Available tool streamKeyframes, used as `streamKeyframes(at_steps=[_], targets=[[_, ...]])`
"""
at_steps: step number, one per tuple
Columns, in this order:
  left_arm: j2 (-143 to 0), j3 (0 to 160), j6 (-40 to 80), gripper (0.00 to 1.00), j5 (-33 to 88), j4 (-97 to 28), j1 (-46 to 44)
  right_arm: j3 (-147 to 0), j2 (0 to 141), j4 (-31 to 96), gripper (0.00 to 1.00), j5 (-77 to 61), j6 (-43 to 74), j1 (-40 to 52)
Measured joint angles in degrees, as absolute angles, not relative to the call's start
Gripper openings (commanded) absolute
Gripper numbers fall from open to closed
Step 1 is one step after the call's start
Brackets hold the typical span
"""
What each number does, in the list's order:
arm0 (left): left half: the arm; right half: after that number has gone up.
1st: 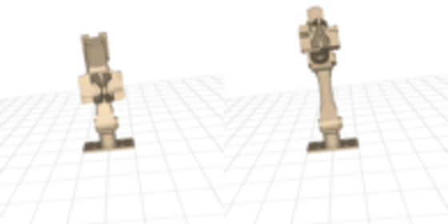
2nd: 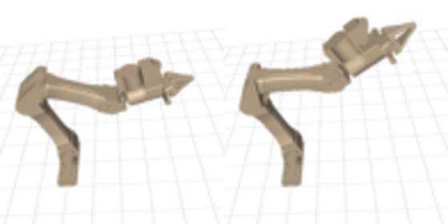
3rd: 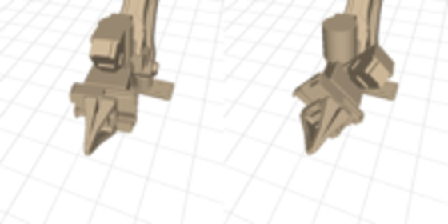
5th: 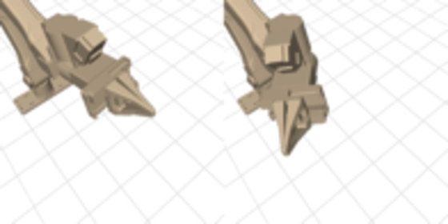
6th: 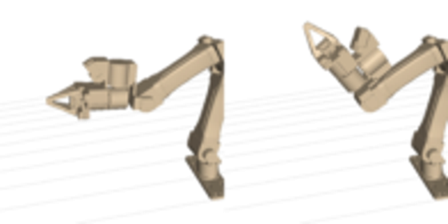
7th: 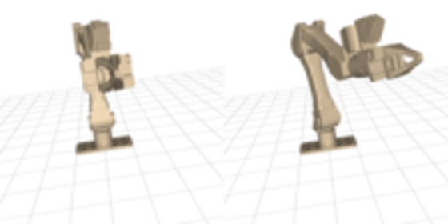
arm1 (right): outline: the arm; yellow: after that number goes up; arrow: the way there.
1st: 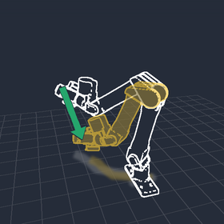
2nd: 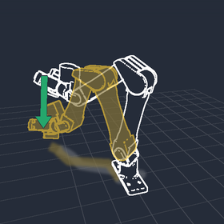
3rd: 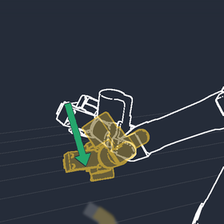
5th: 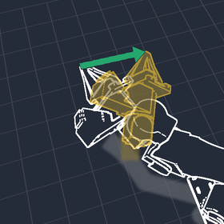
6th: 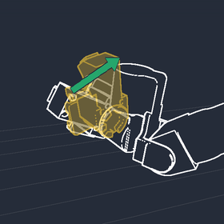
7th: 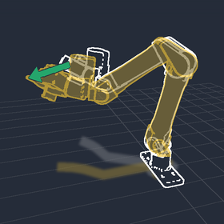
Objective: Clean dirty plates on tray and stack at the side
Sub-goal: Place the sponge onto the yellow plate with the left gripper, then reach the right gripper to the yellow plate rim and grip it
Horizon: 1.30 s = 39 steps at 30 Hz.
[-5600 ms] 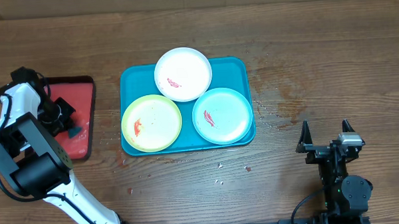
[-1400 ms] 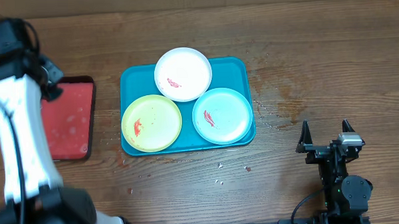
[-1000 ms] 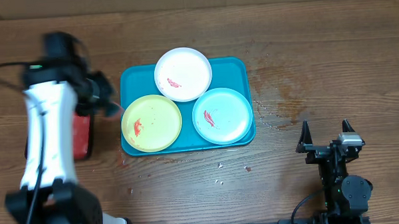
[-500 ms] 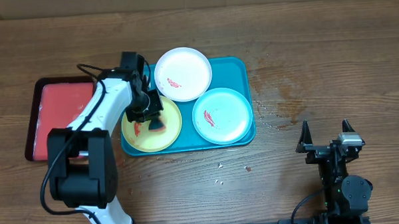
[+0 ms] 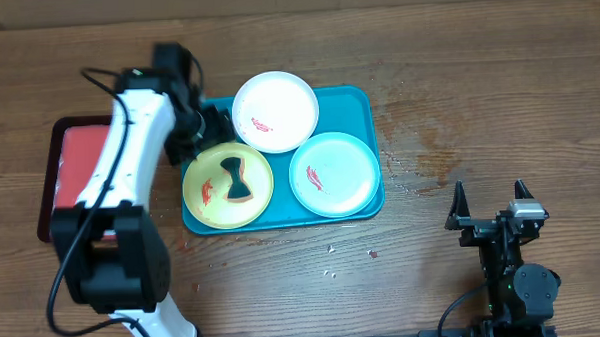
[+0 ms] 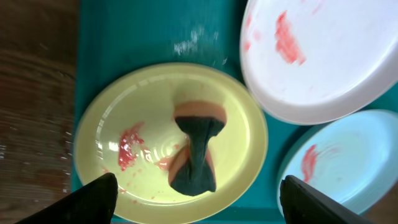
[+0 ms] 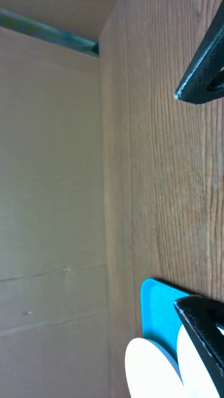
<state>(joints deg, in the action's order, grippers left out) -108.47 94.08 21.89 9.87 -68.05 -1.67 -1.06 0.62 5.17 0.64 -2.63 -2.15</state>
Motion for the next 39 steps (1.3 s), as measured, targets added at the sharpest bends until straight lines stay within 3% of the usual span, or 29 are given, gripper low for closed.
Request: streamKeyframes(at_steps=[1,2,9,15,22,24,27,31,34,39], targets=[[-107.61,95.88,21.71,0.86,9.78,-68.69,-0.99,-1.06,0.62,5.17,1.00,0.62,-2.63,-2.17],[-106.39,97.49,21.63,1.00,9.45,-68.99,-0.23,-1.06,0.62,5.17,1.00,0.64,-2.63,-2.15],[-99.57,100.16,20.97,1.00,3.68,-70.57,4.64,-1.06,0.62,4.95,1.00,0.64,-2.61,-2.15],[-99.77,99.70,20.95,1.00,2.20,-71.59,5.23,-1.06,0.64,-3.40,1.00,-5.85,-0.05,-2.15],[-99.77,99.31,20.84,1.00,1.48,-71.55,5.23,-1.17,0.71,-37.17,1.00,-16.14,5.52,-2.15],[-99.77,99.26,20.84,1.00,1.43,-71.61,5.23,-2.63,0.47,-39.24,1.00,-17.30,5.93,-2.15],[-99.77,99.24,20.84,1.00,1.43,-71.59,5.23,-9.47,2.28,-29.98,1.00,-18.50,5.50,-2.15],[-99.77,99.22,20.84,1.00,1.43,-71.57,5.23,-30.48,13.69,-1.83,1.00,-19.27,0.69,-2.15],[-99.77,99.13,20.86,1.00,1.48,-71.64,5.23,-53.89,31.11,24.03,1.00,-21.30,-3.16,-2.15],[-99.92,98.98,20.86,1.00,1.45,-72.36,5.23,-75.50,53.47,37.36,1.00,-36.01,-0.89,-2.13]])
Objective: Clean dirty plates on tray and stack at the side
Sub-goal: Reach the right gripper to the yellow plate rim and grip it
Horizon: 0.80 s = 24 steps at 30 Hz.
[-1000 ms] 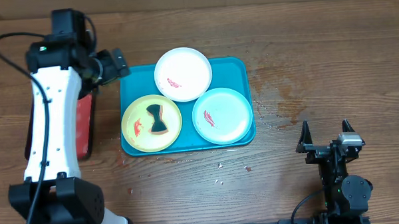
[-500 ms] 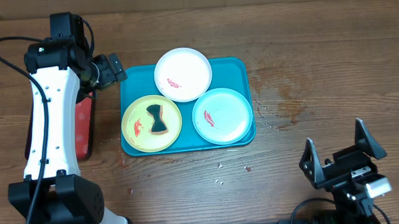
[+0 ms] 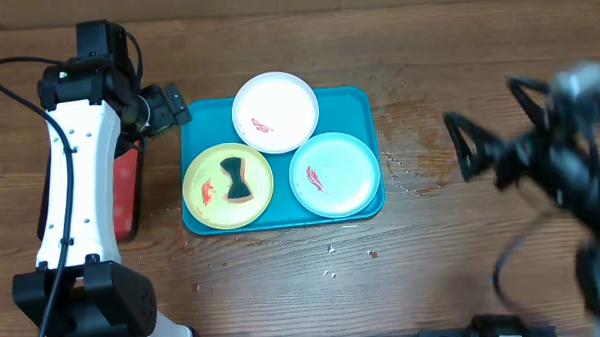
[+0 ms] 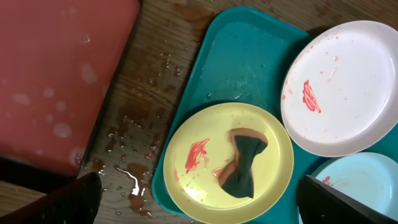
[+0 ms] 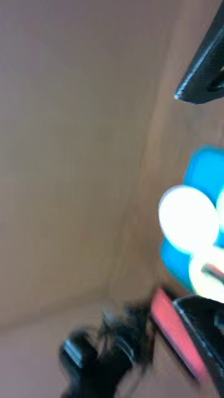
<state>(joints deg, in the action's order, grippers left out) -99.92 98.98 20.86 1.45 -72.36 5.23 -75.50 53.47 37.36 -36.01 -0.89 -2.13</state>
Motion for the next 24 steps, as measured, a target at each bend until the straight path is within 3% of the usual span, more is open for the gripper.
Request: streamKeyframes(at_steps=[1,3,4,7,12,13,14,16,19,22,24], targets=[[-99.92,98.98,20.86,1.00,1.45,-72.38,5.23,-76.93,56.75,36.80,0.94,-39.31,0.27,-2.11],[-99.92,98.98,20.86,1.00,1.48,-72.49,5.23,-78.63,63.09,34.26,0.59,-45.78,3.20,-1.87],[-99.92,98.98,20.86,1.00,1.45,-72.47,5.23,-79.09,66.11,33.69,0.52,-48.03,4.38,-1.43],[-99.92,98.98,20.86,1.00,1.45,-72.75,5.21,-79.37,73.34,35.64,0.56,-49.98,7.31,1.69],[-99.92,98.98,20.86,0.99,1.45,-72.86,4.86,-79.72,82.04,44.66,0.62,-38.26,11.29,12.82],[-99.92,98.98,20.86,1.00,1.45,-72.95,4.86,-80.38,83.48,46.81,0.68,-36.23,11.81,14.68],[-99.92,98.98,20.86,1.00,1.45,-72.82,4.86,-81.56,85.52,49.74,1.00,-34.06,12.29,16.58],[-99.92,98.96,20.86,1.00,1.45,-72.66,4.86,-86.46,92.16,55.92,1.00,-30.48,13.08,20.97],[-99.92,98.94,21.04,1.00,1.50,-72.40,4.86,-91.55,98.94,54.76,0.99,-28.10,13.47,24.29],[-99.92,98.94,21.04,1.00,1.83,-72.38,4.86,-92.33,102.35,47.29,0.82,-26.76,13.54,27.38],[-99.92,98.94,21.04,1.00,1.96,-72.71,4.86,-92.40,103.66,43.66,0.64,-26.02,13.63,28.95]])
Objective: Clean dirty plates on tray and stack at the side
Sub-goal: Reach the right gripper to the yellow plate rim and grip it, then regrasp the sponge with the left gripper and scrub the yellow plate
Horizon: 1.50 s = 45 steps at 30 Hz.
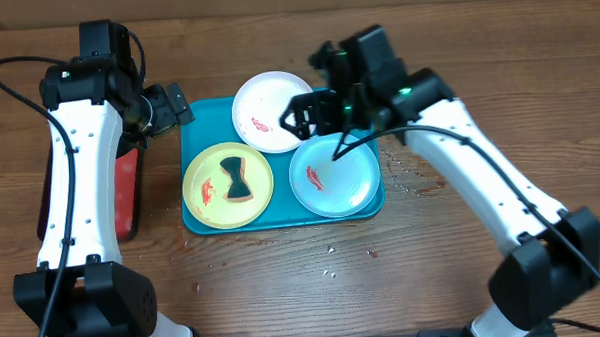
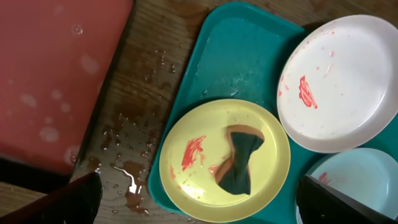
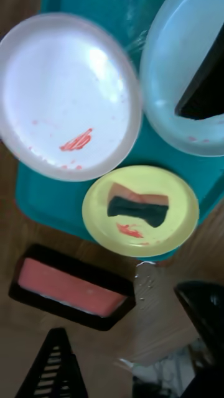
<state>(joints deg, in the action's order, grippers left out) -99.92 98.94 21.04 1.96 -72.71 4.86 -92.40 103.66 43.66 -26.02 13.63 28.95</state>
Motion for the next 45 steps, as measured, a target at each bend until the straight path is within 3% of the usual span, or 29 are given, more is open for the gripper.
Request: streamKeyframes(at_steps=[9,19,21,26,28,30,33,34,37,38,39,40,43,45], targets=[[-99.92,98.94,21.04,1.00,2.37,-74.00,4.86,-92.68,114.93,37.41,0.38,-19.55,15.66,36.25],[-99.92,98.94,21.04,1.00,2.76,-74.19,4.86,-92.68,122.39,36.88,0.34,-13.85,17.58,40.69],[-99.92,98.94,21.04,0.89,2.81,-74.19,4.86,-92.68,122.45,36.73,0.33,-13.19,17.82,40.95],[-99.92,98.94,21.26,0.89,3.29,-74.19,4.86,-92.68,124.46,36.45,0.33,-11.51,18.04,40.97],[-99.92,98.94,21.26,0.84,3.42,-74.19,4.86,-92.68,125.86,36.03,0.33,-11.00,18.06,40.97],[-99.92,98.94,21.28,0.85,3.62,-74.22,4.86,-92.68,126.98,35.55,0.33,-10.63,18.02,40.99],[-99.92,98.94,21.28,0.94,3.95,-74.50,4.86,-92.75,127.13,35.16,0.32,-10.46,18.06,40.97],[-99.92,98.94,21.45,0.92,4.27,-74.63,4.84,-92.77,127.13,35.14,0.30,-10.46,18.33,40.99],[-99.92,98.91,21.54,0.41,5.48,-74.65,4.62,-92.77,127.15,35.18,0.25,-10.22,19.14,40.97],[-99.92,98.89,21.76,0.34,5.72,-74.59,4.51,-92.77,127.15,35.18,0.24,-10.13,19.44,40.97],[-99.92,98.70,21.89,0.34,6.02,-74.39,4.27,-92.77,127.15,35.22,0.24,-10.07,19.70,40.97],[-99.92,98.37,21.85,0.43,6.26,-74.13,3.92,-92.77,127.15,35.18,0.24,-10.07,19.79,40.97],[-99.94,95.33,22.13,0.45,7.46,-71.31,2.52,-92.79,127.15,35.20,0.24,-10.04,19.92,40.97],[-99.92,92.29,22.11,0.62,8.51,-68.34,1.67,-92.79,127.15,35.22,0.24,-10.02,19.97,40.97]])
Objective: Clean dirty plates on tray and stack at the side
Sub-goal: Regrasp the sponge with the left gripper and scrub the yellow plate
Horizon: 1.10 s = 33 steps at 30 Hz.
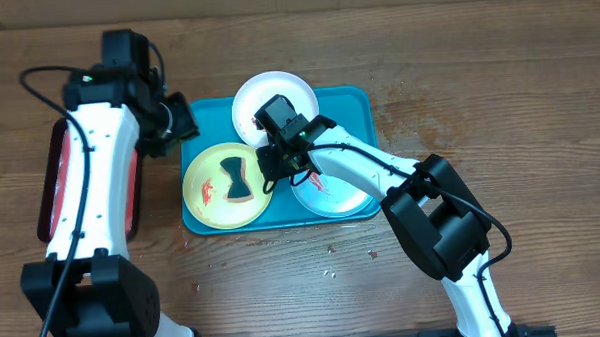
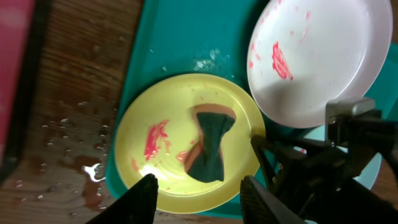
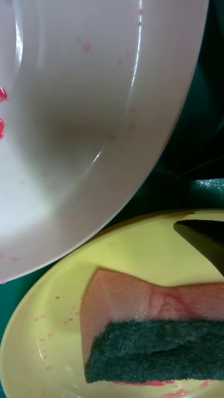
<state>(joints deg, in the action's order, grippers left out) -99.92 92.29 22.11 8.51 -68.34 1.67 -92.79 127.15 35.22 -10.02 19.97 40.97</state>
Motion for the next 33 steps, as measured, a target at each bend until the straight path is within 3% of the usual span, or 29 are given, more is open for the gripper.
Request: streamKeyframes(at_steps=[6,18,28,33], targets=[[-100.14,81.43,22.37,0.63,11.94,-57.04,-2.00,-92.79,127.15,35.55,0.24,-10.07,20.10,40.97],[-100.44,67.07,24.10,0.54,14.39,-42.02,-3.18,-92.79,127.15,35.64,0.24,-10.04,20.36,40.97],[-104.27,64.86,24.49,0.49,16.82,-38.96,-3.84,-92.79,127.15,35.75,0.24,-10.07,20.36,40.97],[-105.89,64.77,25.12,0.20,16.88,-39.00,-4.08,-92.79,127.15,35.77,0.24,-10.07,20.36,40.97]])
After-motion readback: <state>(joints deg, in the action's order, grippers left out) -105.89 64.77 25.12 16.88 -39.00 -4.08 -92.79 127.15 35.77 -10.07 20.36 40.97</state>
